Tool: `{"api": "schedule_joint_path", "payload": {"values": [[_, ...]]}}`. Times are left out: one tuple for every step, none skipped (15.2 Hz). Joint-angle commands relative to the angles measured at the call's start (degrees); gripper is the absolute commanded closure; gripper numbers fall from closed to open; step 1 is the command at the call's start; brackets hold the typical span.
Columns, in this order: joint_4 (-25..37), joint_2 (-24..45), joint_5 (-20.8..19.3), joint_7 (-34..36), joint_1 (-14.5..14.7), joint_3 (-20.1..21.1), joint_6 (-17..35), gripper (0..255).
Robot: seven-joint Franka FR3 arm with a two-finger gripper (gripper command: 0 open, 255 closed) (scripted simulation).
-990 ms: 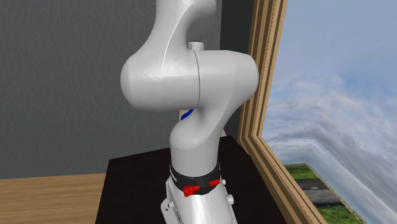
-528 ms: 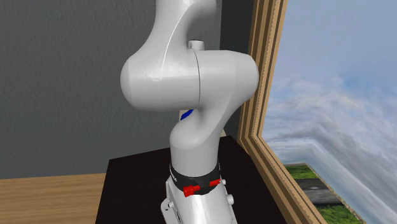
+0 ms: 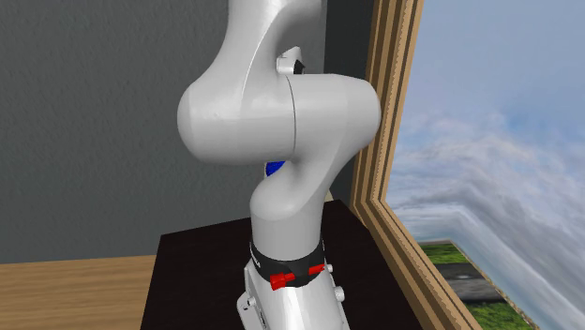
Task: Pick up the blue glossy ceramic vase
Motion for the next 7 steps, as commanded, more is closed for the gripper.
{"api": "schedule_joint_path", "payload": {"values": [[0.1, -1.4, -0.7, 0.5, 0.2, -0.4, -1.5, 255], [0.2, -2.0, -1.0, 0.7, 0.3, -0.5, -2.1, 255], [0.3, -2.6, -1.2, 0.9, 0.4, -0.6, -2.8, 255], [0.4, -3.2, -1.5, 1.1, 0.5, -0.7, -3.4, 255], [0.5, -3.8, -1.8, 1.3, 0.6, -0.9, -4.1, 255], [0.5, -3.9, -1.9, 1.3, 0.6, -0.9, -4.2, 255], [0.5, -3.9, -1.9, 1.3, 0.6, -0.9, -4.2, 255]]}}
